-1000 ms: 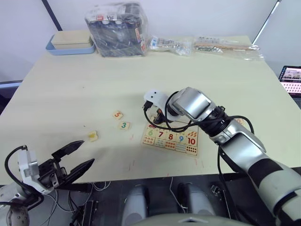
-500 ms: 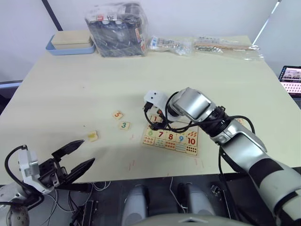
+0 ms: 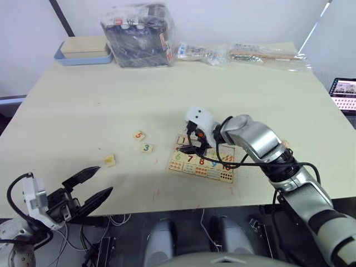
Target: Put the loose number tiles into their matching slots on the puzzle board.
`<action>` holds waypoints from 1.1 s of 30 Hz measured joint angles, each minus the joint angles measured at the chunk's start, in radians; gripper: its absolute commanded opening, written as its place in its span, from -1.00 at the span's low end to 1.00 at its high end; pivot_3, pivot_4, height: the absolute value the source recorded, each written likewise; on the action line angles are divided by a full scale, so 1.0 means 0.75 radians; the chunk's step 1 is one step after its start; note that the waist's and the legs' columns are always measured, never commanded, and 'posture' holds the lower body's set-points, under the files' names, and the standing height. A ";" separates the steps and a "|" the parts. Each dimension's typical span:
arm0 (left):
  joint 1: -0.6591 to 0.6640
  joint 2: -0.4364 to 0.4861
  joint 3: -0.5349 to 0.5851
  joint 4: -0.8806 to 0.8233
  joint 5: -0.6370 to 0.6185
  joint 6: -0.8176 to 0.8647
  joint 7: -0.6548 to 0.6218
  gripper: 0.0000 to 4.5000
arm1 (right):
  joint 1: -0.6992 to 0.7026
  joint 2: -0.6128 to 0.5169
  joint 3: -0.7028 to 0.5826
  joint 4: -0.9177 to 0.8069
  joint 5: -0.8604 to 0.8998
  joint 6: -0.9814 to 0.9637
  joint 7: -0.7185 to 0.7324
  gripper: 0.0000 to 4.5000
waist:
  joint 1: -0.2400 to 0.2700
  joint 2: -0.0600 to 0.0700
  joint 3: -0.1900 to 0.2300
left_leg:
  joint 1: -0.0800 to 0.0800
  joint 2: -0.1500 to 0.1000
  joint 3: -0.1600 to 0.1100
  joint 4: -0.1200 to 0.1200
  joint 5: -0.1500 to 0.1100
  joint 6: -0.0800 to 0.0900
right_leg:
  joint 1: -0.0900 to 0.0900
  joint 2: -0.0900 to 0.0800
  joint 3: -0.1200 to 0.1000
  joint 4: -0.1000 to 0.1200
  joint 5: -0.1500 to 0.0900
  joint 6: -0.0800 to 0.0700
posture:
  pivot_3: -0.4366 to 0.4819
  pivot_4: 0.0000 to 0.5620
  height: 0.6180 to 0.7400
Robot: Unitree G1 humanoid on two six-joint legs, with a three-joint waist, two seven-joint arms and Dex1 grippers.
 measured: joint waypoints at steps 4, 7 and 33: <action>-0.006 0.005 0.000 -0.007 0.000 0.012 0.005 1.00 | 0.002 -0.007 -0.025 0.006 -0.002 -0.006 -0.012 -0.55 | 0.000 0.000 0.000 | 0.000 0.001 0.000 0.000 0.000 0.000 | 0.000 0.001 0.000 0.000 -0.001 -0.002 | -0.05 -0.47 1.00; -0.007 0.005 0.000 -0.012 0.000 0.019 0.015 1.00 | 0.009 -0.007 -0.024 0.021 -0.007 -0.014 -0.012 -0.98 | 0.000 0.000 0.000 | 0.000 0.001 0.000 0.000 0.000 0.000 | 0.000 0.001 0.000 0.000 -0.001 -0.002 | -0.05 -0.47 1.00; -0.023 0.008 -0.027 -0.260 -0.012 0.178 0.202 1.00 | 0.013 -0.005 0.060 0.111 -0.075 -0.031 0.007 -0.98 | 0.002 -0.001 -0.001 | 0.000 0.000 0.000 0.000 0.000 0.000 | 0.000 0.001 0.000 0.000 -0.001 -0.002 | -0.05 -0.47 1.00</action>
